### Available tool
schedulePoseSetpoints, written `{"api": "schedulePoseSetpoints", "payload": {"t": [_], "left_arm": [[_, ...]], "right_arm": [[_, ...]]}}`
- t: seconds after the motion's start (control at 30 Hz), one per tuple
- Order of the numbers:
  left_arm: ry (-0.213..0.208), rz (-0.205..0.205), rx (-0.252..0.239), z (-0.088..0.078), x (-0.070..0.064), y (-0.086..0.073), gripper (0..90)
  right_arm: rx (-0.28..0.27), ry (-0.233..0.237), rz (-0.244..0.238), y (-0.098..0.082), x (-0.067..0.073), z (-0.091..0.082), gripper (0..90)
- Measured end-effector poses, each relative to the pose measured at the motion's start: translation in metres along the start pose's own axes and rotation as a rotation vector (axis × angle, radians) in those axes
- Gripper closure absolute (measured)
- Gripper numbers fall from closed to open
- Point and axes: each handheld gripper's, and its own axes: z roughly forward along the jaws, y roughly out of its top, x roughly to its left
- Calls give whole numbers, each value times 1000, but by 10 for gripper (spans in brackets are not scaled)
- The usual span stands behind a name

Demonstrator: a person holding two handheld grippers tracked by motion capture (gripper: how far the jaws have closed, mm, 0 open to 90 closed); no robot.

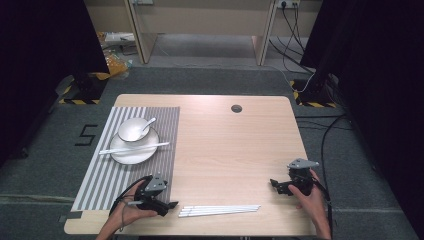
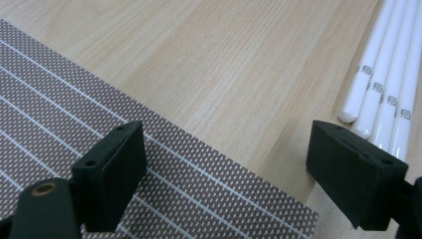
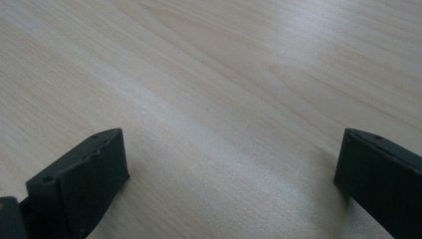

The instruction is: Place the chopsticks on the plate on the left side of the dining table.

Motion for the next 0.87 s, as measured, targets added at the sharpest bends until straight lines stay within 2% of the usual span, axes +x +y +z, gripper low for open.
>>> {"api": "schedulePoseSetpoints", "payload": {"t": [0.2,0.4,0.5,0.87], "left_arm": [[6,-5,-40,-1,-2,-6,140],[14,-11,-52,-2,-4,-9,138],[20,-17,-73,-2,-5,-12,137],[20,-18,-75,-3,-6,-13,136]], "right_arm": [[1,0,2,0,0,0,3],[2,0,5,0,1,0,4],[3,0,6,0,1,-1,4],[1,0,2,-1,1,-1,4]]}}
